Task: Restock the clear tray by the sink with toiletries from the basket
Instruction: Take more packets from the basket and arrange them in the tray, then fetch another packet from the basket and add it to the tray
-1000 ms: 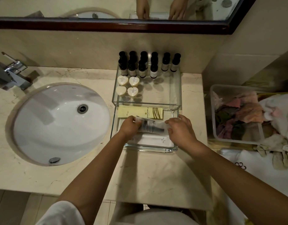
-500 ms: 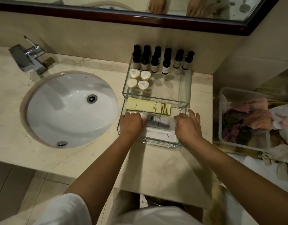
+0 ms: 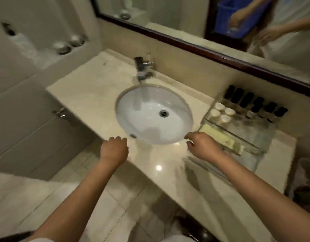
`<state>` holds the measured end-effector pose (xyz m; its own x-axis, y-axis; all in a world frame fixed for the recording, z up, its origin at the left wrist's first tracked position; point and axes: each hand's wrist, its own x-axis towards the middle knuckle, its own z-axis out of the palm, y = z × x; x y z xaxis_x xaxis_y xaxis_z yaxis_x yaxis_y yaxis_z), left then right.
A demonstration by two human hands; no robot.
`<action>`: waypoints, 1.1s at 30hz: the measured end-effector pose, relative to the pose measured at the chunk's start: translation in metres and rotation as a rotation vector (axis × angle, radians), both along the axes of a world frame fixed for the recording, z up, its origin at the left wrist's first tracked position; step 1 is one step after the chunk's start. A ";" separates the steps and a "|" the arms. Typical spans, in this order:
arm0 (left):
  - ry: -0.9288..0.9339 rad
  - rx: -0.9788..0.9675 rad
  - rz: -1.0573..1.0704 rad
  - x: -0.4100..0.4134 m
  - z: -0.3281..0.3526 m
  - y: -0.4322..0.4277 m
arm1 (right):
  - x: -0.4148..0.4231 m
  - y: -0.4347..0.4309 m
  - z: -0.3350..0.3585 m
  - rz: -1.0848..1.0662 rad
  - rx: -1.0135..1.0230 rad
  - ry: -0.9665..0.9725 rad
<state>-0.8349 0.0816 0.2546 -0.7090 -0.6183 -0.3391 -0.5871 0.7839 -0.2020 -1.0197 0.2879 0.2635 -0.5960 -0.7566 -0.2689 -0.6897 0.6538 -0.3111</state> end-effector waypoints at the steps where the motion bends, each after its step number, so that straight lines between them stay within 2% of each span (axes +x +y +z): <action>1: 0.016 0.003 0.057 0.028 0.006 -0.010 | 0.017 -0.022 0.005 0.061 0.005 0.004; 5: 0.099 0.020 0.338 0.162 0.028 -0.045 | 0.118 -0.119 0.016 0.312 0.029 -0.011; 9: 0.070 0.013 0.641 0.331 0.035 -0.063 | 0.260 -0.210 0.023 0.651 0.032 0.009; 13: 0.074 0.013 1.016 0.494 0.040 -0.043 | 0.410 -0.266 0.028 0.942 0.025 0.014; 16: 0.096 0.061 1.247 0.582 0.036 -0.007 | 0.508 -0.282 0.028 1.139 0.044 -0.005; 21: 0.105 0.157 1.519 0.662 0.016 0.049 | 0.620 -0.291 0.016 1.446 0.092 0.071; 25: 0.154 0.215 1.731 0.698 -0.004 0.083 | 0.682 -0.304 0.006 1.593 0.135 0.129; 29: 0.171 0.288 1.825 0.728 -0.023 0.088 | 0.735 -0.327 -0.015 1.682 0.169 0.120; 33: 0.179 0.348 1.911 0.756 -0.045 0.064 | 0.785 -0.356 -0.048 1.787 0.329 0.108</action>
